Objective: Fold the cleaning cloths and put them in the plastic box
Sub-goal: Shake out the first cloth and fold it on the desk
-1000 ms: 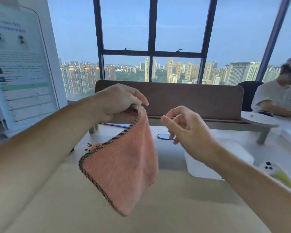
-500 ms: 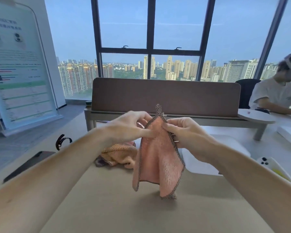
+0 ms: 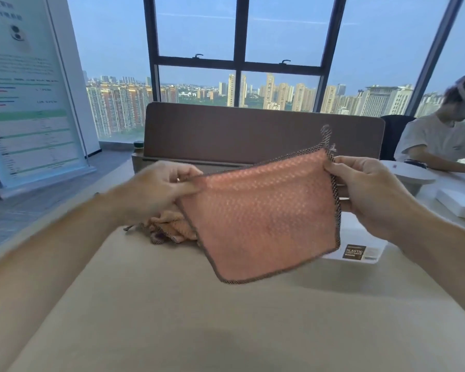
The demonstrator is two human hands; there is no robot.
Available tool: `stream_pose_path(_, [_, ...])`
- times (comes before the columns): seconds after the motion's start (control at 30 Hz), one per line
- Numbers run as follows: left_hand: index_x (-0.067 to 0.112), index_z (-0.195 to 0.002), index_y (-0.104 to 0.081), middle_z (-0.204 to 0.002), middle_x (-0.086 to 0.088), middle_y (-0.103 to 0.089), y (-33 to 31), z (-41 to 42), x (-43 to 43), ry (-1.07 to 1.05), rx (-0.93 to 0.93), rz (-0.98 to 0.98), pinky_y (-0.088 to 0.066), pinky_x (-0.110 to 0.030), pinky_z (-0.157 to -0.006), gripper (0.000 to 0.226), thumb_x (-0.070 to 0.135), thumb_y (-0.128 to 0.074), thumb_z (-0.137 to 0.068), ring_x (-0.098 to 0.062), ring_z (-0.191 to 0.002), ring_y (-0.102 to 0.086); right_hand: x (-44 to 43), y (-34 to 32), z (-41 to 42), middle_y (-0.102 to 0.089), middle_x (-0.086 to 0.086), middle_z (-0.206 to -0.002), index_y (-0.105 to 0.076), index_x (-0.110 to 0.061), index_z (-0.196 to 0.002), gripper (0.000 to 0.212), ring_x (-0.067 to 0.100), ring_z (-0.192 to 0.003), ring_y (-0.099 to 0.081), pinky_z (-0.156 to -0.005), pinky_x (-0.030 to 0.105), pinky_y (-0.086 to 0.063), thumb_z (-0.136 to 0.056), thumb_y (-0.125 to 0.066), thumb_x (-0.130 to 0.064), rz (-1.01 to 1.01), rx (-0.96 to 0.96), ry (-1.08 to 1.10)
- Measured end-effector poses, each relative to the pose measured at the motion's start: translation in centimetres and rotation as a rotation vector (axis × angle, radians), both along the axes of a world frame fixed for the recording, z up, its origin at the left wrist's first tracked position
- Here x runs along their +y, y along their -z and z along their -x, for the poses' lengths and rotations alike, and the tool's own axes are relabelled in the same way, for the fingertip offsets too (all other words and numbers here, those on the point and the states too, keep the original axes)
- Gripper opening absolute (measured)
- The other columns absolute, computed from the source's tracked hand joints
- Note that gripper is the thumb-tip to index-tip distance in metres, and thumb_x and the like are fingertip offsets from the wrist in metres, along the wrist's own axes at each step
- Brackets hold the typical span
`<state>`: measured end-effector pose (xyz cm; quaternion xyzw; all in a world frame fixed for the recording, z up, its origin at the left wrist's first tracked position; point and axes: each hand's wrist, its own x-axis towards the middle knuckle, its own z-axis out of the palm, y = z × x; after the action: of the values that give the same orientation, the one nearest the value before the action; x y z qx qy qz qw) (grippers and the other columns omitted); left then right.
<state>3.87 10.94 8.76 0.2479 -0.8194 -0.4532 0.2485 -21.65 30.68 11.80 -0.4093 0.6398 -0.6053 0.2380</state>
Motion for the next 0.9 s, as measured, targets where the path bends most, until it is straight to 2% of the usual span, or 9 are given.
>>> stream_pose_path(0.17, [0.017,-0.095,-0.079,-0.097,-0.002,-0.078,-2.9,0.3,-0.2,-0.158,0.245,-0.073,-0.062,-0.028,-0.082,0.013,0.023,-0.068,-0.096,-0.012,-0.088,-0.073,0.6,0.9,-0.4,-0.068,-0.001,-0.066,-0.069,-0.010,-0.089,0.030,0.009,-0.047,-0.064,-0.044,0.023,-0.055,-0.107,-0.046,-0.018,-0.026,-0.079,-0.067])
stream_pose_path(0.33, [0.014,-0.086,-0.081,-0.090,-0.012,-0.079,3.7,2.5,-3.1,-0.353,0.015,0.012,-0.059,-0.045,-0.082,0.034,0.048,-0.075,-0.087,-0.025,-0.081,-0.071,-2.1,6.0,0.0,-0.067,0.002,-0.068,-0.065,-0.007,-0.091,0.030,0.011,-0.045,-0.062,-0.041,0.023,-0.051,-0.108,-0.044,-0.020,-0.220,-0.070,0.006])
stream_pose_path(0.4, [0.014,-0.082,-0.078,-0.085,-0.005,-0.075,7.4,3.3,-4.2,-0.333,-0.107,0.045,-0.056,-0.038,-0.077,0.040,0.053,-0.070,-0.088,-0.025,-0.080,-0.069,-3.3,9.4,0.4,-0.065,0.008,-0.073,-0.063,0.001,-0.101,0.028,0.016,-0.050,-0.062,-0.039,0.022,-0.049,-0.108,-0.045,-0.020,-0.316,0.030,0.076])
stream_pose_path(0.47, [0.024,-0.089,-0.082,-0.100,0.018,-0.076,11.4,4.1,-4.7,-0.251,-0.216,0.125,-0.052,-0.023,-0.088,0.029,0.047,-0.065,-0.094,-0.009,-0.099,-0.070,-4.1,13.1,1.0,-0.064,0.016,-0.075,-0.060,0.005,-0.102,0.028,0.021,-0.054,-0.061,-0.037,0.025,-0.049,-0.108,-0.043,-0.017,-0.423,0.153,0.107])
stream_pose_path(0.6, [0.025,-0.098,-0.071,-0.108,0.008,-0.070,16.1,5.1,-3.4,-0.438,-0.406,0.242,-0.046,-0.032,-0.085,0.020,0.045,-0.067,-0.094,-0.018,-0.111,-0.065,-4.2,18.2,1.7,-0.072,0.020,-0.092,-0.060,-0.005,-0.099,0.020,0.036,-0.082,-0.068,-0.073,0.047,-0.059,-0.100,-0.048,-0.020,-0.631,0.542,0.171])
stream_pose_path(0.67, [0.029,-0.120,-0.062,-0.127,0.003,-0.060,17.0,5.0,-1.2,-0.459,-0.346,0.423,-0.045,-0.036,-0.099,0.031,0.043,-0.067,-0.093,-0.019,-0.124,-0.055,-3.4,18.0,1.4,-0.070,0.013,-0.095,-0.048,-0.015,-0.108,0.020,0.038,-0.090,-0.068,-0.075,0.045,-0.055,-0.101,-0.046,-0.034,-0.736,0.811,0.182])
stream_pose_path(0.77, [0.030,-0.146,-0.045,-0.152,0.007,-0.040,17.8,4.3,3.2,-0.222,-0.304,0.643,-0.027,-0.033,-0.117,0.059,0.058,-0.051,-0.095,-0.014,-0.144,-0.032,-2.5,16.8,0.8,-0.067,0.004,-0.111,-0.035,-0.024,-0.121,0.037,0.033,-0.098,-0.070,-0.075,0.042,-0.053,-0.100,-0.043,-0.054,-0.710,1.054,0.167])
stream_pose_path(0.83, [0.035,-0.160,-0.022,-0.169,0.010,-0.012,19.0,4.1,4.4,-0.082,-0.504,0.619,-0.008,-0.036,-0.127,0.082,0.079,-0.025,-0.091,-0.012,-0.157,-0.004,-2.4,17.1,-0.4,-0.053,-0.002,-0.139,-0.031,-0.027,-0.140,0.057,0.024,-0.127,-0.056,-0.098,0.040,-0.047,-0.097,-0.038,-0.064,-0.645,1.038,0.026])
stream_pose_path(0.9, [0.034,-0.164,-0.005,-0.173,0.008,0.005,19.6,4.3,4.0,-0.060,-0.633,0.583,0.004,-0.039,-0.129,0.102,0.091,-0.003,-0.079,-0.011,-0.158,0.014,-3.2,19.2,-1.8,-0.024,-0.007,-0.163,-0.016,-0.030,-0.157,0.077,0.017,-0.152,-0.020,-0.122,0.036,-0.023,-0.094,-0.027,-0.074,-0.635,1.018,-0.193])
